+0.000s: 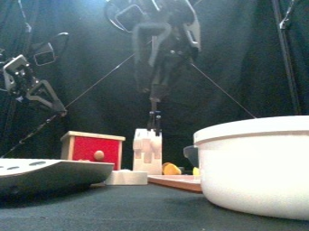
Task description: Grab pot
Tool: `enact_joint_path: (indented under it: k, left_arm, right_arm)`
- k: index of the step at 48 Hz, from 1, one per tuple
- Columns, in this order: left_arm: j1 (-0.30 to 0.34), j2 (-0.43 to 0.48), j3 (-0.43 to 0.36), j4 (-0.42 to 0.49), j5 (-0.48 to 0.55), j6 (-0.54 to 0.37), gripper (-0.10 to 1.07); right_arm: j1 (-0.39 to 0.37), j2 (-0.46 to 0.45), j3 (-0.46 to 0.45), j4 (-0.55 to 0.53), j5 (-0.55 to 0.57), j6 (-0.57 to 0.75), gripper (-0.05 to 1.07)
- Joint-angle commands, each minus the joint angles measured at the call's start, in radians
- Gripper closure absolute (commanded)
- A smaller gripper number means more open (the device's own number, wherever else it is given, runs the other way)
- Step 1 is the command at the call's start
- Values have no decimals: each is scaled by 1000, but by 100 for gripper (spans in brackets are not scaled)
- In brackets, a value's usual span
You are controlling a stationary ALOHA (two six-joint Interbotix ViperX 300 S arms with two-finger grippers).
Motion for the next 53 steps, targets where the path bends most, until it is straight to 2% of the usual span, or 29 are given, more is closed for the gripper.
enact_joint_path:
  k: [1,10,19,25,39,46,53]
  left_arm:
    - [-2,3,-28,15,-48,2,42]
    - [-3,3,-28,23,-109,35,42]
    - [-3,3,-29,15,-183,94,42]
    - [-3,3,-29,-14,-229,141,42]
    - [-3,3,-21,-107,-318,282,42]
    - [-3,3,-17,-158,-387,360,42]
    - [-3,3,-3,-244,-399,446,42]
  right_arm:
    - [23,-81,71,-15,-14,60,24]
    - [58,-129,206,3,-57,146,24]
    - [86,-179,316,78,-163,153,24]
    - [92,-193,371,86,-204,155,24]
    - [86,-164,431,72,-249,152,24]
    - [83,-153,440,67,-282,147,24]
    - [81,-167,433,51,-279,152,24]
